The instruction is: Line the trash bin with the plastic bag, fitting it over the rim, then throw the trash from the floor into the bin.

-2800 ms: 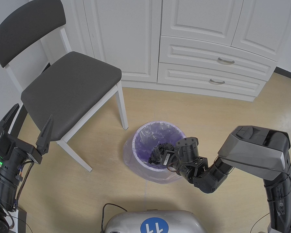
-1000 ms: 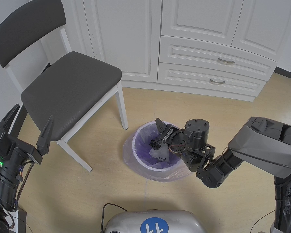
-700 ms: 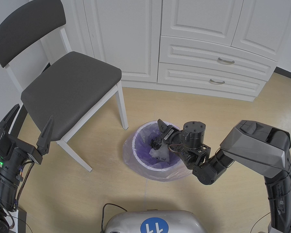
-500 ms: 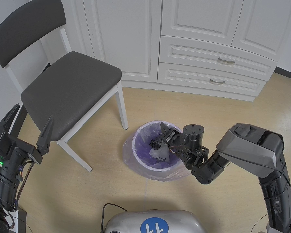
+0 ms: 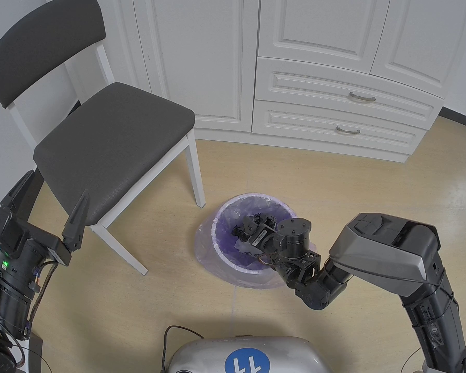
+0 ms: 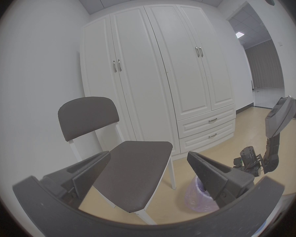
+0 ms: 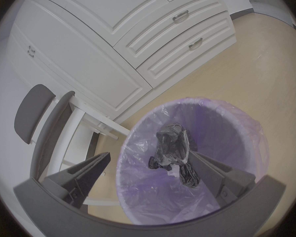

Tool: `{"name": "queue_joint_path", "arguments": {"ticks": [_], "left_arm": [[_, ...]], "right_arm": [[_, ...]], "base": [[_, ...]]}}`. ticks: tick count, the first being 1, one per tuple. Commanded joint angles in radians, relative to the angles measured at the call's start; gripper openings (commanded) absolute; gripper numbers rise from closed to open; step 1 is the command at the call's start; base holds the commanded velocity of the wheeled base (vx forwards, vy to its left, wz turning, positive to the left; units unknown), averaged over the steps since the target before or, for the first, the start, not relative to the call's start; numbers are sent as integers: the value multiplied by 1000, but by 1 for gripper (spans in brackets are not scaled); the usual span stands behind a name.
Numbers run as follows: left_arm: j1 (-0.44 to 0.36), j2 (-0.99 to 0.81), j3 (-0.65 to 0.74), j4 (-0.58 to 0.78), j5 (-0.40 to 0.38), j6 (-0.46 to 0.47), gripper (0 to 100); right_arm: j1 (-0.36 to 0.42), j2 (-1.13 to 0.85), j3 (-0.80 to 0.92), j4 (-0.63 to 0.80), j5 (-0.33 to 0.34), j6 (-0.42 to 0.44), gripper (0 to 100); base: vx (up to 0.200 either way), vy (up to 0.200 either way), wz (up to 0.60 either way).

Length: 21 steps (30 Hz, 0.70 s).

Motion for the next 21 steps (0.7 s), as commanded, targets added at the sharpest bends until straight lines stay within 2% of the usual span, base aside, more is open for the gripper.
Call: {"name": "queue_joint_path", "arguments": {"ticks": [1, 8, 13, 14, 17, 18, 19, 21], "left_arm": [[0, 10, 2, 0, 1, 0, 100], [0, 16, 5, 0, 1, 0, 100], [0, 15, 7, 0, 2, 0, 100], [-1, 15, 11, 0, 2, 0, 100], [-11, 21, 28, 0, 1, 0, 100], [-11, 21, 28, 0, 1, 0, 100], [-17, 35, 34, -2, 1, -6, 100], [-18, 44, 39, -2, 2, -14, 100]], "right_arm": [[26, 13, 9, 4, 11, 0, 100], [26, -16, 34, -4, 13, -1, 100], [20, -133, 115, -4, 19, -10, 100], [17, -183, 155, -2, 28, -36, 100], [-11, -330, 287, 10, 59, -239, 100], [-11, -330, 287, 10, 59, -239, 100], [-31, -430, 384, 13, 60, -389, 100], [-54, -522, 459, 18, 60, -495, 100]], "base": [[0, 0, 0], [0, 0, 0], [0, 0, 0], [0, 0, 0], [0, 0, 0], [0, 0, 0], [0, 0, 0], [0, 0, 0]]}}
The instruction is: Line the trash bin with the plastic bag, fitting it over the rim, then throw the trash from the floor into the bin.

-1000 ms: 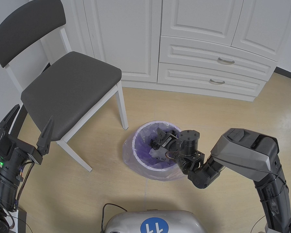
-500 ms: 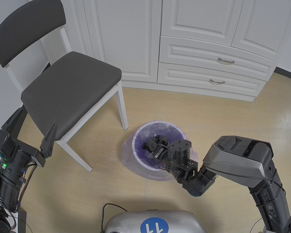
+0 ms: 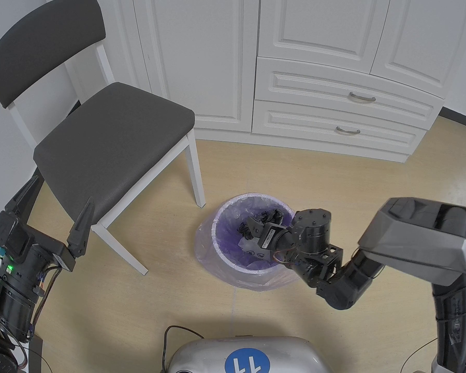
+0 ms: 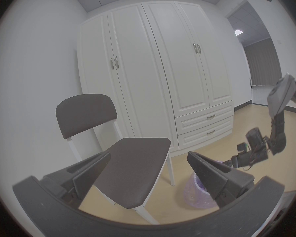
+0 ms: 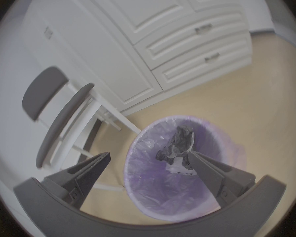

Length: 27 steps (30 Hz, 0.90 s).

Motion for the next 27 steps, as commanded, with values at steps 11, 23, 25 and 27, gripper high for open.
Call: {"name": "queue_joint_path", "arguments": {"ticks": [11, 23, 25, 27], "left_arm": [[-1, -14, 49, 52, 11, -207, 100], [136, -215, 49, 281, 3, -275, 100], [154, -251, 47, 304, 2, -275, 100], [166, -278, 49, 327, 3, -275, 100]], "right_arm": [[-219, -845, 641, 117, 15, -570, 100], [-421, -1342, 798, 361, 14, -566, 100], [-444, -1438, 796, 415, 15, -550, 100], [-446, -1536, 790, 455, 14, -535, 100]], "base": [[0, 0, 0], [0, 0, 0], [0, 0, 0], [0, 0, 0]]}}
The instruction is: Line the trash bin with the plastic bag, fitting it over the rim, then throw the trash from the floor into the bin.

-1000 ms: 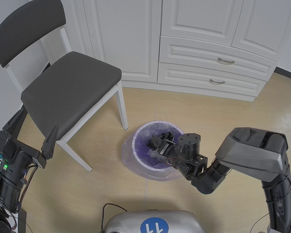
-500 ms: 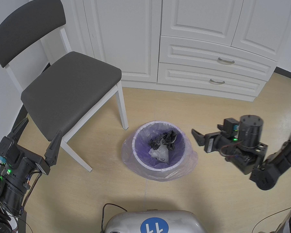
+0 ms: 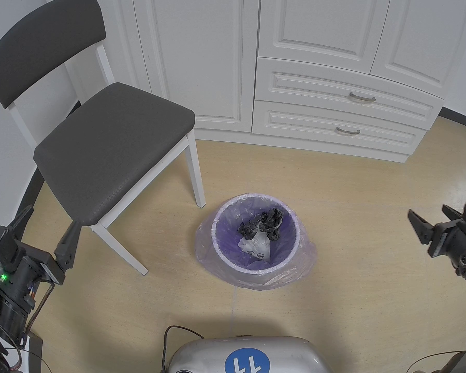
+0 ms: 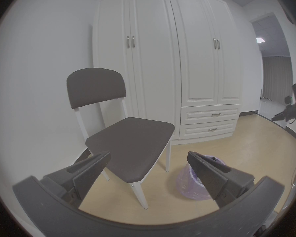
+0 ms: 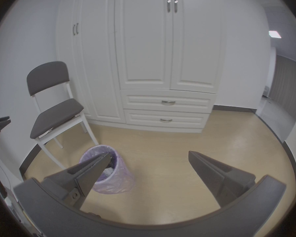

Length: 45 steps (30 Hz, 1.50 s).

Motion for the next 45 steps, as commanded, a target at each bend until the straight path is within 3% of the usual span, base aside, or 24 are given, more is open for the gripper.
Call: {"name": "queue_joint_path", "arguments": {"ticks": [1, 8, 14, 21, 26, 31, 34, 39, 45], "left_arm": [[81, -173, 18, 96, -2, -19, 100], [103, -233, 16, 131, 6, -21, 100], [201, -297, -8, 132, 6, -16, 100], [265, -376, -25, 155, 6, -16, 100], [265, -574, -41, 416, 2, -21, 100], [276, -778, -156, 767, -5, -24, 100], [313, -842, -217, 912, -7, -54, 100], [338, -888, -232, 955, -7, -68, 100], [365, -995, -157, 968, -11, -58, 100]], "right_arm": [[-97, -406, 39, 153, 1, 23, 100], [-118, -676, 43, 288, -12, 18, 100], [-264, -890, 72, 361, -9, 36, 100], [-284, -1017, 103, 457, 4, 39, 100], [-278, -1186, 178, 520, 34, 47, 100], [-278, -1186, 230, 523, -12, 56, 100], [-278, -1186, 230, 526, -5, 56, 100], [-278, -1186, 230, 526, 33, 55, 100], [-278, -1186, 230, 525, 24, 66, 100]], "base": [[0, 0, 0], [0, 0, 0], [0, 0, 0], [0, 0, 0], [0, 0, 0], [0, 0, 0], [0, 0, 0], [0, 0, 0], [0, 0, 0]]}}
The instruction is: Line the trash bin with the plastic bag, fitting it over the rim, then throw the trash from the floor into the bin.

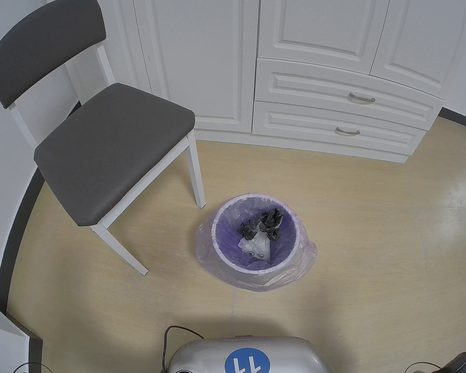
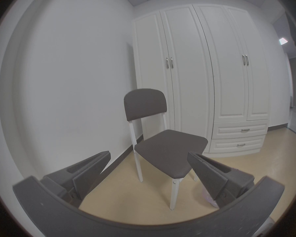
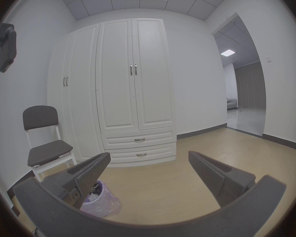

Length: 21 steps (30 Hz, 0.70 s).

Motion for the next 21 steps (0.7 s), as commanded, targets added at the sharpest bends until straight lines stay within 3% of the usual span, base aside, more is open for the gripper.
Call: {"name": "queue_joint_path", "arguments": {"ticks": [1, 5, 9, 15, 18, 21], "left_arm": [[37, -172, 81, 15, -4, 7, 100], [42, -242, 124, 55, -21, 8, 100], [89, -322, 154, 134, -94, 1, 100], [89, -322, 228, 145, -104, -4, 100], [89, -322, 228, 253, -105, -41, 100], [89, -322, 228, 266, -108, -59, 100]], "right_arm": [[0, -15, 18, -1, -7, 24, 100], [0, -15, 18, -1, -10, 51, 100], [0, -15, 18, -2, -27, 50, 100], [0, -15, 18, -2, -28, 48, 100], [0, -15, 18, -1, -30, 45, 100], [0, -15, 18, 2, -30, 42, 100]], "base": [[0, 0, 0], [0, 0, 0], [0, 0, 0], [0, 0, 0], [0, 0, 0], [0, 0, 0]]}}
